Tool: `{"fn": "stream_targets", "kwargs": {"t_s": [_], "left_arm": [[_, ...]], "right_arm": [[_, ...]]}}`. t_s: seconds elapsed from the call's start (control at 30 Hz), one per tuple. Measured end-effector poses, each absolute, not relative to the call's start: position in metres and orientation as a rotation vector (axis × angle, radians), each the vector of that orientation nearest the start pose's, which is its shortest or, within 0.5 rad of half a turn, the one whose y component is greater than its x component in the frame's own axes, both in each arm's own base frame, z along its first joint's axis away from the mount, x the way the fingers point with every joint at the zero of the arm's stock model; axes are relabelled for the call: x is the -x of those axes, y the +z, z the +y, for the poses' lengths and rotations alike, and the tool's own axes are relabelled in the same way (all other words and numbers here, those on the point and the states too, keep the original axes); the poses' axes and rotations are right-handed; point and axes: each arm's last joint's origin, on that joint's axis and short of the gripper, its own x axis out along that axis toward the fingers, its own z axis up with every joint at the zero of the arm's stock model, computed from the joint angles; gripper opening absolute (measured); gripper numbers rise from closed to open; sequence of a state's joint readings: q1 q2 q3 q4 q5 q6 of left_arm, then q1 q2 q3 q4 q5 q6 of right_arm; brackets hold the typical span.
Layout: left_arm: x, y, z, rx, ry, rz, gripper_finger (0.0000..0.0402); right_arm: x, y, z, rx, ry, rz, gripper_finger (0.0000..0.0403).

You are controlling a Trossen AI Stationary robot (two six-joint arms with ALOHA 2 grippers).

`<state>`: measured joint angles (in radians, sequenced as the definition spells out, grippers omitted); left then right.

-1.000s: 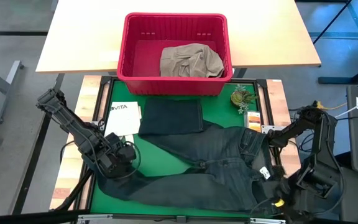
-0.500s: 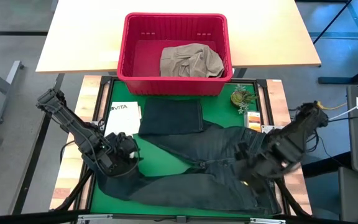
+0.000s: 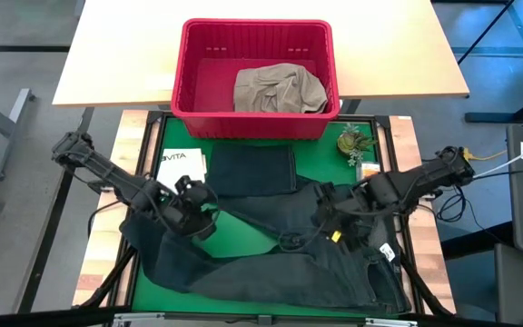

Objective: Fold Laundry from Bin
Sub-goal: Fold the dark blue jeans

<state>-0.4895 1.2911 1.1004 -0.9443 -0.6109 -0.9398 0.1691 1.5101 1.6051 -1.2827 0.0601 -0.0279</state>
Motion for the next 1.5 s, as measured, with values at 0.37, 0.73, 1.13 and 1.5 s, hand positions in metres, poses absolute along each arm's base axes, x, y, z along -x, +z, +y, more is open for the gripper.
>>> {"fn": "stream_targets", "kwargs": {"t_s": [0.37, 0.73, 1.13, 1.5], "left_arm": [[-0.282, 0.276, -0.054, 0.058, 0.511, 0.71, 0.0179], [-0.364, 0.209, -0.018, 0.002, 0.331, 0.681, 0.0179], [-0.396, 0.137, 0.009, 0.041, 0.309, 0.715, 0.0179], [-0.4, 0.112, 0.011, 0.034, 0.327, 0.748, 0.0163]], "right_arm": [[-0.279, 0.362, 0.028, 0.145, 0.072, 1.152, 0.0225], [-0.278, 0.373, 0.028, 0.002, 0.021, 1.117, 0.0225], [-0.278, 0.387, 0.029, -0.017, 0.043, 1.068, 0.0225], [-0.278, 0.387, 0.029, -0.017, 0.044, 1.064, 0.0225]]}}
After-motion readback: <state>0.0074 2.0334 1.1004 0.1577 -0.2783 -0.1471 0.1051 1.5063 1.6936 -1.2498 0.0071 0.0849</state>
